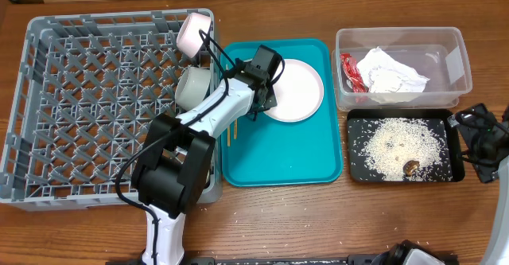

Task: Sort waste into correct bins and load items into the dishwasher
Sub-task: 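Lift the white plate and stand it upright in the rack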

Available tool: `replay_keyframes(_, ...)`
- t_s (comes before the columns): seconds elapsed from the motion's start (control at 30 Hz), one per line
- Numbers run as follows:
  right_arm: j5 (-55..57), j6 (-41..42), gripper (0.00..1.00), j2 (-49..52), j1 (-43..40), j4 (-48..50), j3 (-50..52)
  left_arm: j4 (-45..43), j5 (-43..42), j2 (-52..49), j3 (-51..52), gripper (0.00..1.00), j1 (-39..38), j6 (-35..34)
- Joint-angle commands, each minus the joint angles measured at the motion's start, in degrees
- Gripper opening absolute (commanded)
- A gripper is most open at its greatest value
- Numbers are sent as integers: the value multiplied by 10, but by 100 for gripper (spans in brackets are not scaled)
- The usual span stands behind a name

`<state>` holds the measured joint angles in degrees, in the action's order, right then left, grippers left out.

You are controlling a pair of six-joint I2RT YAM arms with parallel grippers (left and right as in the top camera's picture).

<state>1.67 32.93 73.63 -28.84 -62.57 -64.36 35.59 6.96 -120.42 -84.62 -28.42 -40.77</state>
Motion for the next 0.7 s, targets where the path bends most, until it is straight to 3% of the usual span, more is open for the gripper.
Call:
replay_keyframes(0.0, 0, -4, 100, -1, -2, 3, -6, -14, 13, -2, 18, 20, -2, -3)
replay_keyframes(0.07, 0, -4, 100, -1, -2, 3, -6, -16, 11, -2, 20, 17, -2, -3)
replay_keyframes(0.13, 0, -4, 100, -1, -2, 3, -6, -16, 11, -2, 20, 4, -1, -3)
replay_keyframes(0.27, 0, -4, 100, -1, -2, 3, -6, -15, 6, 0, 18, 4, -1, 12)
replay_keyframes(0.37, 0, -4, 100, -1, -2, 3, -6, -1, 5, 18, -3, 4, -1, 94)
replay_keyframes(0.67, 0, -4, 100, -1, -2, 3, -6, 81, 74, 197, -112, 4, 3, 312)
